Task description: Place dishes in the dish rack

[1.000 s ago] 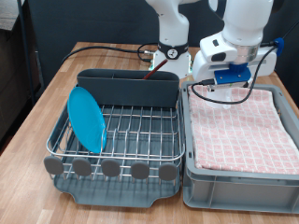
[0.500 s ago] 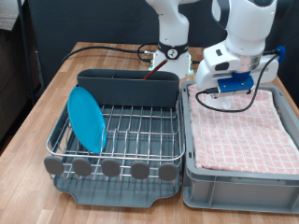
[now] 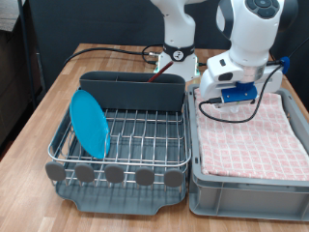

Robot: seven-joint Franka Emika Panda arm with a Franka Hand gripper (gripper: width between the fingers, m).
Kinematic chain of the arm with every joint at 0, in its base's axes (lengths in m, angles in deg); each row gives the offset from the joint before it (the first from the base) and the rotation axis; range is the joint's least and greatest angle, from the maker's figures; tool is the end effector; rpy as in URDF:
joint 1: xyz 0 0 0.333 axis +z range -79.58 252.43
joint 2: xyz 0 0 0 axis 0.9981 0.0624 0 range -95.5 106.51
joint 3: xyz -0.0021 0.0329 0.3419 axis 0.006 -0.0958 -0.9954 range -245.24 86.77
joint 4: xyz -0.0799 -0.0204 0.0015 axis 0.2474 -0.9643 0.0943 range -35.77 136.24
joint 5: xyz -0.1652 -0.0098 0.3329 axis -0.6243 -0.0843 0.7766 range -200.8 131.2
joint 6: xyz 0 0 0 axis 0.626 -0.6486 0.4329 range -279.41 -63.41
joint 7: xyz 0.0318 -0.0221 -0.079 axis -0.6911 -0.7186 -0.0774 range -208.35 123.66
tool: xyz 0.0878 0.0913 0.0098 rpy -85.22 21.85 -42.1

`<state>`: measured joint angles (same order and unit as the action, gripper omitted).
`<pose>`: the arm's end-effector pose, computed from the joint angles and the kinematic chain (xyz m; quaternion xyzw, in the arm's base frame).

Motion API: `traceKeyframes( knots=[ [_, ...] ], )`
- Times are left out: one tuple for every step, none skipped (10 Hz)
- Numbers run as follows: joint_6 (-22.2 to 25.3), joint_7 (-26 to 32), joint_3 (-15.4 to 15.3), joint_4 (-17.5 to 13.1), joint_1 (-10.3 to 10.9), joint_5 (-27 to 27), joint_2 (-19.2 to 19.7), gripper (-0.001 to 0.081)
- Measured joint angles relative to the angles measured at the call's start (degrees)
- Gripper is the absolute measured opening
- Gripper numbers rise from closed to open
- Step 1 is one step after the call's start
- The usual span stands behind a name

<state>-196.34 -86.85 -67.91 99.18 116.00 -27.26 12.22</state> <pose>0.4266 0.1447 0.2686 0.9540 -0.2739 -0.1170 0.0340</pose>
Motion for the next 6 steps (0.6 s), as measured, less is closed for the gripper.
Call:
traceKeyframes(
  knots=[
    [-0.3, 0.0, 0.0, 0.1, 0.0, 0.0, 0.2, 0.0802],
    [-0.8, 0.0, 0.0, 0.3, 0.0, 0.0, 0.3, 0.0802],
    [-0.9, 0.0, 0.0, 0.5, 0.0, 0.0, 0.3, 0.0726],
    [-1.0, 0.0, 0.1, 0.6, 0.0, 0.0, 0.3, 0.058],
    [-1.1, 0.0, 0.1, 0.7, 0.0, 0.0, 0.3, 0.0418],
    [-1.3, 0.0, 0.1, 0.8, 0.0, 0.0, 0.3, 0.0418]
  ],
)
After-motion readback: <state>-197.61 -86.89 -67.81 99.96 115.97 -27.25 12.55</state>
